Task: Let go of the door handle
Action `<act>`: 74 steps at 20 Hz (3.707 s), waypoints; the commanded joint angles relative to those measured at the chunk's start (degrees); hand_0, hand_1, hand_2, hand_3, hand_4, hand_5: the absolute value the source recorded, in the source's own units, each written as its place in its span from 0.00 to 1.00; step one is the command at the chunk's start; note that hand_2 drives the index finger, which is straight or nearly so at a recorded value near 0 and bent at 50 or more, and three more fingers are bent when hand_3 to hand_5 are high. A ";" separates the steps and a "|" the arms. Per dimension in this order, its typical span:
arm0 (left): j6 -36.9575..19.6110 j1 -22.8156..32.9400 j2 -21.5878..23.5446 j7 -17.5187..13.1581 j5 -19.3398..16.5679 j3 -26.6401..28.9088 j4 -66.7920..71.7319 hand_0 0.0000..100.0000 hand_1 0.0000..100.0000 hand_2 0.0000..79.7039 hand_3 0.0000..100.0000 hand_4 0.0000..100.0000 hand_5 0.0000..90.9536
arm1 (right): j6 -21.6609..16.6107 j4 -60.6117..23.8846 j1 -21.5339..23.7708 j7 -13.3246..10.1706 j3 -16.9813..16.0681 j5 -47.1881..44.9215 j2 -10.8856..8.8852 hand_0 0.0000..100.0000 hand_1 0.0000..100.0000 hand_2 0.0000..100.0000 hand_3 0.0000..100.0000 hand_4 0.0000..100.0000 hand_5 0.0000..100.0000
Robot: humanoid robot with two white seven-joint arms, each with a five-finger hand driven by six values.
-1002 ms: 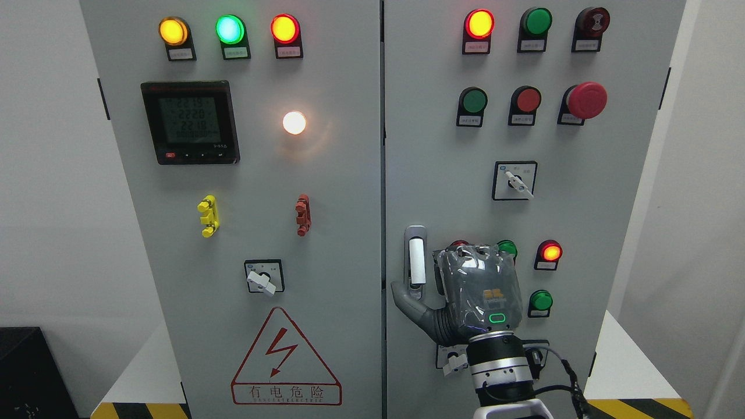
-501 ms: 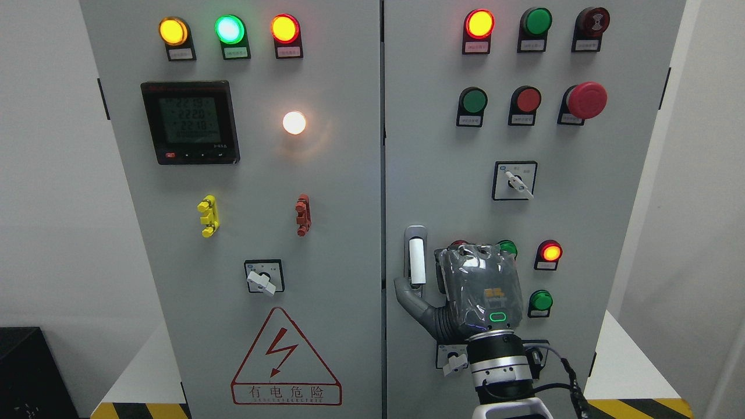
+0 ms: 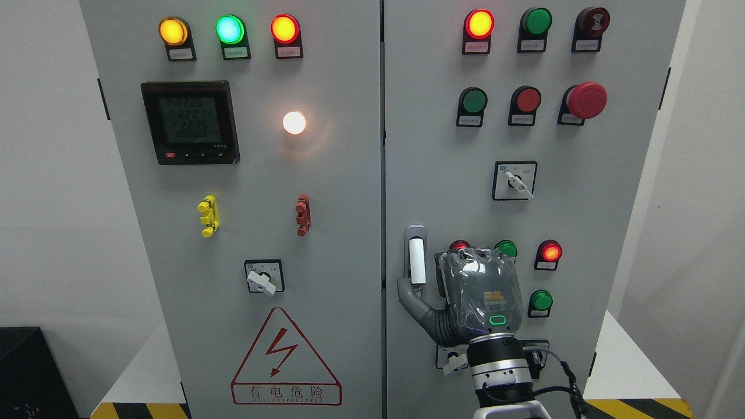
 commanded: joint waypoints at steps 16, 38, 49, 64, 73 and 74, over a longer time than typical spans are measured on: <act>0.00 0.00 0.00 0.00 0.00 -1.23 -1.14 0.00 0.00 0.03 0.10 0.01 0.00 | 0.11 -1.02 0.67 0.21 -0.35 -0.12 0.02 0.33 0.30 0.94 1.00 0.97 0.92; 0.00 0.00 0.00 0.00 0.00 -1.23 -1.14 0.00 0.00 0.03 0.10 0.01 0.00 | 1.26 -1.11 0.94 0.12 -0.35 -0.21 -0.25 0.41 0.30 0.94 1.00 0.97 0.93; 0.00 0.00 0.00 0.00 0.00 -1.23 -1.14 0.00 0.00 0.03 0.10 0.01 0.00 | 1.26 -1.29 0.94 0.12 -0.35 -0.21 -0.42 0.44 0.33 0.94 1.00 0.97 0.93; 0.00 0.00 0.00 0.00 0.00 -1.23 -1.14 0.00 0.00 0.03 0.09 0.01 0.00 | 1.26 -2.08 1.64 0.12 -0.62 -0.12 -0.69 0.46 0.36 0.94 1.00 0.97 0.93; 0.00 0.00 0.00 0.00 0.00 -1.23 -1.14 0.00 0.00 0.03 0.10 0.01 0.00 | 1.34 -2.17 1.55 0.03 -0.97 -0.21 -0.77 0.47 0.36 0.94 1.00 0.97 0.93; 0.00 0.00 0.00 0.00 0.00 -1.23 -1.14 0.00 0.00 0.03 0.10 0.01 0.00 | 1.34 -2.17 1.55 0.03 -0.97 -0.21 -0.77 0.47 0.36 0.94 1.00 0.97 0.93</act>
